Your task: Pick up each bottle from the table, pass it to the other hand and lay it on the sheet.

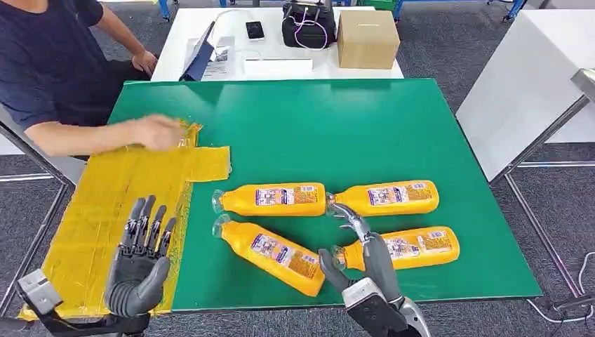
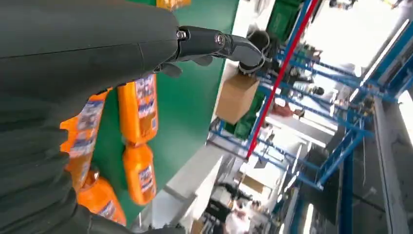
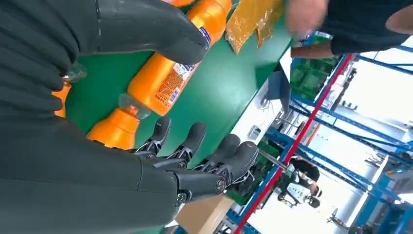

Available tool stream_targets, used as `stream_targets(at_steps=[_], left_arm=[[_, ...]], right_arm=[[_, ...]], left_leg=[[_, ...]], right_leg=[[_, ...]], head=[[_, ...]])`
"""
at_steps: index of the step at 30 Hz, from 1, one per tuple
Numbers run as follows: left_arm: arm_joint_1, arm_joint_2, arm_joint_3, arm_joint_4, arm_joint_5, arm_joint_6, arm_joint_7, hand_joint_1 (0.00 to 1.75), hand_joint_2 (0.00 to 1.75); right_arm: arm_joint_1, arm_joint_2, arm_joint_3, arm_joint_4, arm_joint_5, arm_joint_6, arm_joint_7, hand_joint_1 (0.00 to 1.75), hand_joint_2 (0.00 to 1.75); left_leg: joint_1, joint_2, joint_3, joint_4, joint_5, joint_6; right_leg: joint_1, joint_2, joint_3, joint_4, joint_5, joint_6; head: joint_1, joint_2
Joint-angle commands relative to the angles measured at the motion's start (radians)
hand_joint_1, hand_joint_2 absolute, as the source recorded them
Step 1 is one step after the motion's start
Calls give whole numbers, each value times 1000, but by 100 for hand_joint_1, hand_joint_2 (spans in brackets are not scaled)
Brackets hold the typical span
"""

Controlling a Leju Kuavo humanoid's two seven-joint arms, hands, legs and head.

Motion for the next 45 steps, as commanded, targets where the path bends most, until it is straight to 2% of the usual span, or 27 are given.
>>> stream_targets(at_steps=[1, 2, 3, 4, 5, 6, 7, 10, 12, 16, 32, 33, 35, 36, 38, 45], left_arm=[[-19, 37, -31, 50, 3, -3, 7, 0, 175], [-16, 37, -28, 49, 3, -3, 7, 0, 175], [-14, 35, -24, 48, 3, -4, 7, 0, 175], [-9, 30, -16, 43, -3, 1, 0, 0, 175], [-7, 28, -12, 40, -12, 2, -7, 0, 175], [0, 27, -9, 34, -29, 4, -21, 0, 0], [12, 23, -6, 29, -43, 13, -30, 0, 0], [48, 14, -6, 14, -99, 48, -61, 0, 0], [53, 16, -12, 7, -109, 60, -70, 0, 0], [47, 18, -14, 5, -114, 81, -74, 0, 0], [30, 19, -26, 16, -134, 98, -73, 0, 0], [32, 19, -25, 15, -134, 100, -73, 0, 0], [31, 20, -26, 16, -137, 106, -72, 0, 0], [9, -10, -12, 30, -141, 84, -90, 0, 0], [0, -16, -8, 34, -143, 80, -85, 0, 0], [20, -10, 3, 14, -144, 61, -81, 0, 0]], right_arm=[[-18, -15, -2, 58, -8, 11, 5, 175, 175], [-21, -17, 1, 65, -7, 19, 16, 175, 175], [-26, -19, 5, 73, -2, 34, 45, 143, 175], [-33, -21, 12, 84, 25, 39, 67, 10, 175], [-34, -20, 15, 88, 35, 37, 62, 0, 175], [-33, -20, 21, 88, 57, 26, 51, 0, 175], [-26, -20, 28, 83, 71, 19, 48, 0, 0], [9, -24, 44, 20, 116, -37, 17, 0, 0], [26, -30, 45, -24, 86, -61, -12, 0, 0], [31, -40, 49, -75, 85, -70, -25, 0, 0], [34, -42, 41, -69, 85, -81, -28, 0, 0], [34, -42, 43, -68, 86, -81, -28, 0, 175], [34, -45, 46, -66, 92, -82, -25, 0, 175], [32, -55, 47, -79, 87, -79, -20, 0, 175], [34, -62, 44, -89, 82, -77, -16, 0, 175], [48, -89, 46, -113, 83, -89, -20, 0, 175]], left_leg=[[0, 1, 5, -2, -1, -1], [0, 1, 4, -1, -1, -1], [0, 1, 3, -1, 0, 0], [0, 1, 2, -1, 0, 0], [0, 1, 4, -2, -1, -1], [0, 2, 6, -2, -2, -1], [0, 2, 5, -1, -1, -1], [0, 2, 2, -1, -1, 0], [0, 1, 2, 0, -1, 0], [0, 0, 1, 0, -1, 0], [0, 0, 3, -1, -1, -1], [0, 0, 2, 0, -1, 0], [0, 0, 3, -1, -1, -1], [0, 0, 5, -1, -2, -1], [0, 0, 3, -1, -1, -1], [0, 1, 2, 0, -1, 0]], right_leg=[[0, 0, 5, -2, -1, 0], [0, 0, 4, -2, -1, 0], [0, 0, 3, -1, 0, 0], [0, 0, 2, -1, 0, 0], [0, 1, 4, -2, -1, 0], [0, 2, 6, -2, -1, 0], [0, 1, 5, -2, -1, 0], [0, 1, 2, -1, -1, 0], [0, 1, 2, -1, -1, 0], [0, 0, 1, 0, -1, 0], [0, 0, 3, -1, -1, 0], [0, 0, 2, -1, -1, 0], [0, 0, 3, -1, -1, 0], [0, 0, 5, -1, -2, -1], [0, -1, 3, -1, -1, 0], [0, 0, 2, -1, -1, 0]], head=[[0, 0], [0, 0], [0, 0], [0, 0], [0, 0], [0, 0], [0, 0], [0, 0], [0, 0], [0, 0], [0, 0], [0, 0], [0, 0], [0, 0], [0, 0], [0, 0]])
